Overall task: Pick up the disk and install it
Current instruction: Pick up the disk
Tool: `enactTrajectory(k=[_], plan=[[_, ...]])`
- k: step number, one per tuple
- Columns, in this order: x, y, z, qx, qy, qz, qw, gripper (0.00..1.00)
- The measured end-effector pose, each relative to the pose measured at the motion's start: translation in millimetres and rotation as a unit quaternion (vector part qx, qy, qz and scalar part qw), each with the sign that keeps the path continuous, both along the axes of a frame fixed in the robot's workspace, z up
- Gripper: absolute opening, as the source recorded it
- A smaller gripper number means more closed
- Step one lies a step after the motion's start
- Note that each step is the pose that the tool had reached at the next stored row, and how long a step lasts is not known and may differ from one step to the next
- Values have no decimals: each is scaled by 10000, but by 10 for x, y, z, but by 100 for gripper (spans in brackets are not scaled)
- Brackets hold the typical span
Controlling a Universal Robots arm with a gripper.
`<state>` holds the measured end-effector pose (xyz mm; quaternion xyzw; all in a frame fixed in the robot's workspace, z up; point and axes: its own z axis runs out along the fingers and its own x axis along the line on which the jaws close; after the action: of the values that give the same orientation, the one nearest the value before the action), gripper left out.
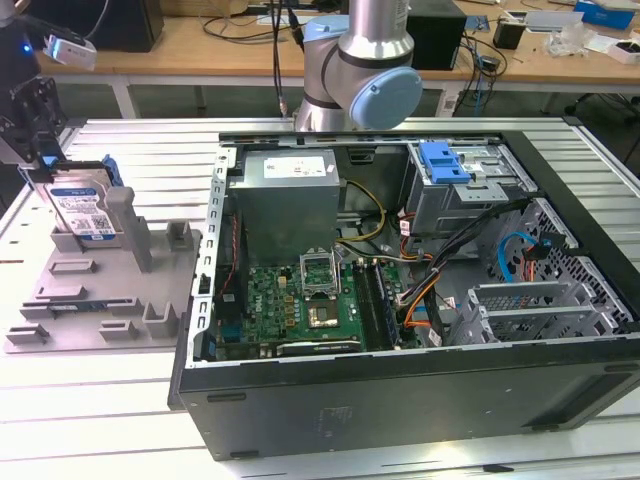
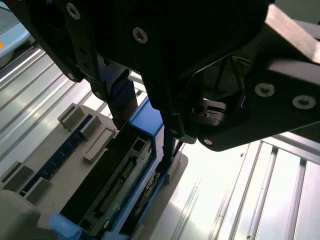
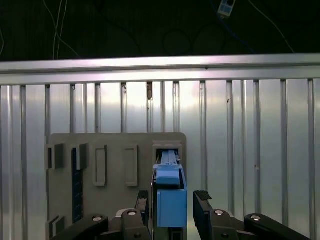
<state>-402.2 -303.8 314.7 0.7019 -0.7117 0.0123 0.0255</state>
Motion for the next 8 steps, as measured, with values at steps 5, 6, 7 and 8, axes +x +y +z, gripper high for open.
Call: enactTrajectory(k=[5, 6, 7, 8], plan=[[-1, 1, -16, 0, 0, -1, 10000, 48], [-1, 1, -19, 0, -1, -1, 10000, 48], [-2, 1, -21, 0, -1, -1, 10000, 48], [-2, 1, -24, 0, 0, -1, 10000, 48]])
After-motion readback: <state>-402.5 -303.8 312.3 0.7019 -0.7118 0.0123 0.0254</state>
